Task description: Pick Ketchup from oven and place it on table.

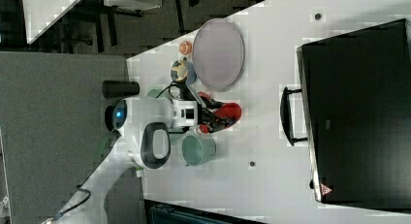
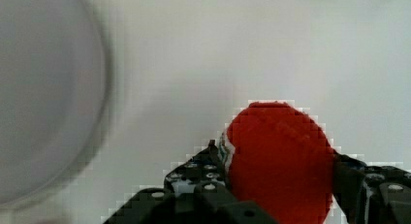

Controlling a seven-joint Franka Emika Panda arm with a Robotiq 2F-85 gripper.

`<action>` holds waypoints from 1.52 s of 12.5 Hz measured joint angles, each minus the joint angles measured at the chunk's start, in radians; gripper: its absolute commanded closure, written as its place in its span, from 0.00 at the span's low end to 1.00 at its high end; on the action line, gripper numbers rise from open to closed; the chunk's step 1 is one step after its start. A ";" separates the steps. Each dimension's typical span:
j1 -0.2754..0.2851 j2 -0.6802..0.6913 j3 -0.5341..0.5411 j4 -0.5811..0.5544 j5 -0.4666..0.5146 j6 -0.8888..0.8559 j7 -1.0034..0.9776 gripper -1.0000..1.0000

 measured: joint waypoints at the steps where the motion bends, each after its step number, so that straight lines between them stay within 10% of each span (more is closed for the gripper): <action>1: -0.013 0.028 0.007 -0.002 0.006 0.009 0.000 0.36; 4: -0.015 0.078 -0.009 0.000 0.028 0.064 0.000 0.00; 12: 0.022 0.029 -0.022 0.105 0.022 -0.131 0.016 0.00; 19: 0.007 -0.152 -0.020 0.704 0.034 -0.645 0.028 0.00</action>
